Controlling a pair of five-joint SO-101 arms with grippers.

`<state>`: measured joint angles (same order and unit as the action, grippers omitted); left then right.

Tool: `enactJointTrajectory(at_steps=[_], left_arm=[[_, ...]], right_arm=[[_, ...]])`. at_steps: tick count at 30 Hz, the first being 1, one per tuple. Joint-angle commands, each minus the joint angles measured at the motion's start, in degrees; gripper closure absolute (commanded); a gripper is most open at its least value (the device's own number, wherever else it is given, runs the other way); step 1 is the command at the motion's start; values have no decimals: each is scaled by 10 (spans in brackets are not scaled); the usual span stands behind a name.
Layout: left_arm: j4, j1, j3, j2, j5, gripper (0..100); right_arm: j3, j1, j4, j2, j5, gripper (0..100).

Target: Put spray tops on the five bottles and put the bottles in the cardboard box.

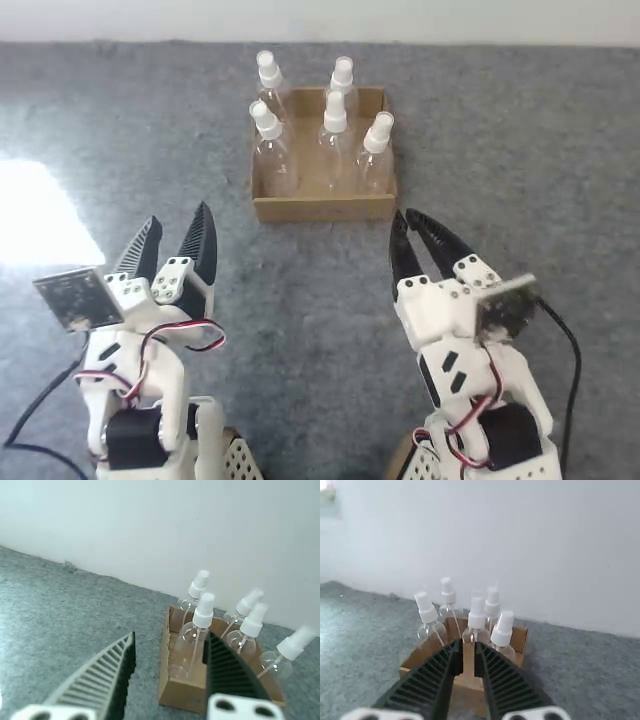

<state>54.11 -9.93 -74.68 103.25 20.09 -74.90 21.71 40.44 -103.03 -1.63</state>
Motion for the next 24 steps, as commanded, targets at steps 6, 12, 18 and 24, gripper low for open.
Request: enactJointTrajectory(at_steps=[6,12,18,24], left_arm=[[-98,9,-53,12,5,798],[-118,16,-96,11,-40,795],[-118,14,-138,11,-61,794],[-119,23,-189,11,-59,793]], right_arm=[[4,-82,45,-10,9,983],[-47,-125,45,-10,9,982],[-96,-138,44,-11,8,982],[-151,-138,44,-11,7,982]])
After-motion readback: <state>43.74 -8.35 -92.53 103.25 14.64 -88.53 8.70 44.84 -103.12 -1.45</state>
